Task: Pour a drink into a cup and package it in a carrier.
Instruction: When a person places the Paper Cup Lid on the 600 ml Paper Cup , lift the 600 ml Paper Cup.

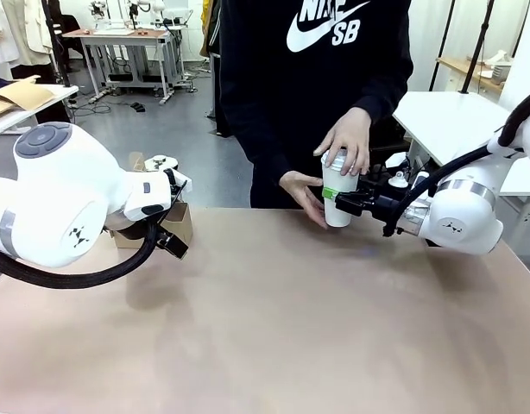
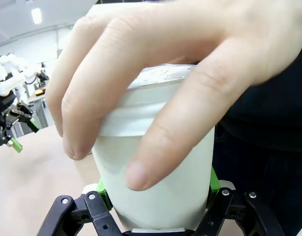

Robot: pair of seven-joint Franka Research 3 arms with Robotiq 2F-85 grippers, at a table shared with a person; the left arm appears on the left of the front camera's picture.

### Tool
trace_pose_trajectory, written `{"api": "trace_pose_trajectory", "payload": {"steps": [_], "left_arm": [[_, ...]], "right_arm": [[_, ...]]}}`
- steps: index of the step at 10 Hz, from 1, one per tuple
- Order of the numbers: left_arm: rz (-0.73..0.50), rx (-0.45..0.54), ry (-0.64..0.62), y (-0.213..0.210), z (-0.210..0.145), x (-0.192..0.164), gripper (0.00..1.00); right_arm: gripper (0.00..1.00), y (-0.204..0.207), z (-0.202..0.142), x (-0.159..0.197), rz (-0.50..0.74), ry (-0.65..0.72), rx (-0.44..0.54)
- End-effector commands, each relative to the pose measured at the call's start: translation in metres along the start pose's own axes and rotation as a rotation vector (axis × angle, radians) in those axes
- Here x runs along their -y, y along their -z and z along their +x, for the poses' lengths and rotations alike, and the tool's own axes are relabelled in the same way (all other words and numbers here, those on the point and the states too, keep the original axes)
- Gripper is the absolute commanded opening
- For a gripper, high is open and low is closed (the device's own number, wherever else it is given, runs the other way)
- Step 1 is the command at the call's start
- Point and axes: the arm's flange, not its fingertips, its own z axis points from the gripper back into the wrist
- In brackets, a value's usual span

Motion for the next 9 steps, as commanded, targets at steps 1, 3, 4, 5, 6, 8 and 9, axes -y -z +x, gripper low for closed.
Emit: {"api": "trace_pose_trajectory", "payload": {"steps": [1,3,4,5,6,8,9], "left_arm": [[-0.002,0.001,-0.002,-0.0004,-0.0002,-0.0005,1.00],[-0.002,0.001,-0.002,-0.0004,-0.0002,-0.0005,1.00],[-0.002,0.001,-0.002,-0.0004,-0.0002,-0.0005,1.00],[-0.002,0.001,-0.002,-0.0004,-0.0002,-0.0005,1.00],[-0.002,0.001,-0.002,-0.0004,-0.0002,-0.0005,1.00],[-0.002,0.001,-0.002,-0.0004,-0.0002,-0.0005,1.00],[-0.002,0.001,-0.002,-0.0004,-0.0002,-0.0005,1.00]], "right_arm": [[0.80,0.0028,0.0044,-0.0019,-0.018,0.003,0.003],[0.80,0.0028,0.0044,-0.0019,-0.018,0.003,0.003],[0.80,0.0028,0.0044,-0.0019,-0.018,0.003,0.003],[0.80,0.0028,0.0044,-0.0019,-0.018,0.003,0.003],[0.80,0.0028,0.0044,-0.0019,-0.018,0.003,0.003],[0.80,0.0028,0.0044,-0.0019,-0.018,0.003,0.003],[0.80,0.0028,0.0044,-0.0019,-0.018,0.003,0.003]]}}
